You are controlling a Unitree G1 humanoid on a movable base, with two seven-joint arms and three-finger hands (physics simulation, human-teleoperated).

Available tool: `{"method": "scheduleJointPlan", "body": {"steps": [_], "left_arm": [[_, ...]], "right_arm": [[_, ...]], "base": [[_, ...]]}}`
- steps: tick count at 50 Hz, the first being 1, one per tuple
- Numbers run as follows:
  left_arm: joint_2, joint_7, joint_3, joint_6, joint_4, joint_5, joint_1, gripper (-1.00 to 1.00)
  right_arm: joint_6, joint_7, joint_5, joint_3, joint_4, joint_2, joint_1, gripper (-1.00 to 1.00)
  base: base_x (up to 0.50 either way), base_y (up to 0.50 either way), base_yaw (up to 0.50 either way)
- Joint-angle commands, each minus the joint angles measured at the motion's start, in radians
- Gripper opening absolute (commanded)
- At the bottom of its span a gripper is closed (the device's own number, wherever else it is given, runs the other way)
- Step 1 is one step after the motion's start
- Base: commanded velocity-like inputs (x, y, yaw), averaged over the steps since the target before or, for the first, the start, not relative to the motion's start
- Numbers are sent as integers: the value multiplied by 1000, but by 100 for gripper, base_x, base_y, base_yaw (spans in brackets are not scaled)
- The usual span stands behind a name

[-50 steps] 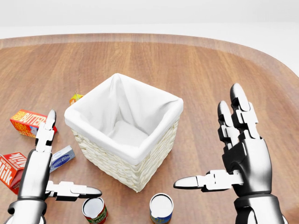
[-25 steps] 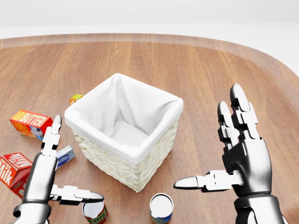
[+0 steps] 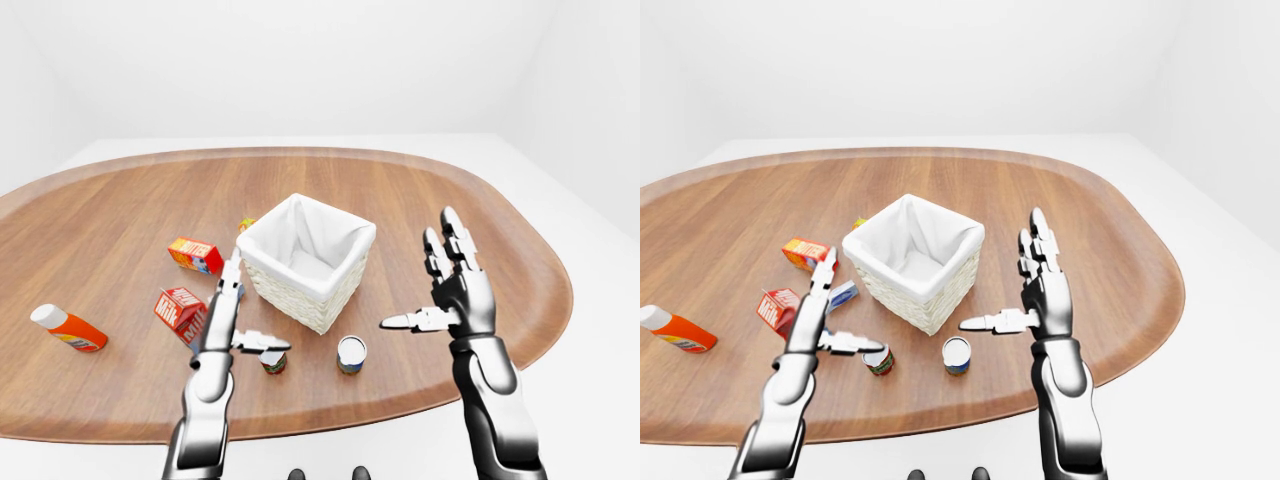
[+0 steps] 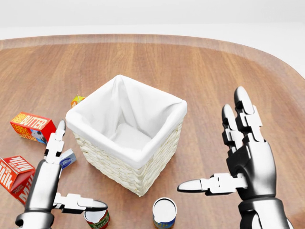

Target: Pick up the tomato sauce, and put it in the basket.

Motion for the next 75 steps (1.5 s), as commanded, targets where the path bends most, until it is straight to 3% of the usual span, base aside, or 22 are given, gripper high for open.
{"method": "scheduleJointPlan", "body": {"steps": [1, 6, 11, 35, 45, 75], "left_arm": [[-3, -1, -5, -13, -10, 9, 27, 97], [-2, -1, 1, -15, -11, 8, 29, 97], [-3, 5, -4, -38, -2, 16, 49, 98], [-5, 14, -9, -70, 5, 43, 72, 98], [-3, 35, -15, -100, 28, 71, 76, 97], [7, 84, -22, -100, 116, 121, 56, 98]], "right_arm": [[0, -1, -2, 1, -2, 0, 0, 100], [0, -2, -1, -2, 4, -1, -5, 100], [0, -1, -3, 2, 16, 1, -6, 100], [0, -2, 1, 4, 12, 1, -1, 100], [0, -2, -1, 6, 22, 1, -4, 100], [0, -2, 2, 1, 2, 1, 4, 100]], "base": [[0, 0, 0], [0, 0, 0], [0, 0, 0], [0, 0, 0], [0, 0, 0], [0, 0, 0]]}}
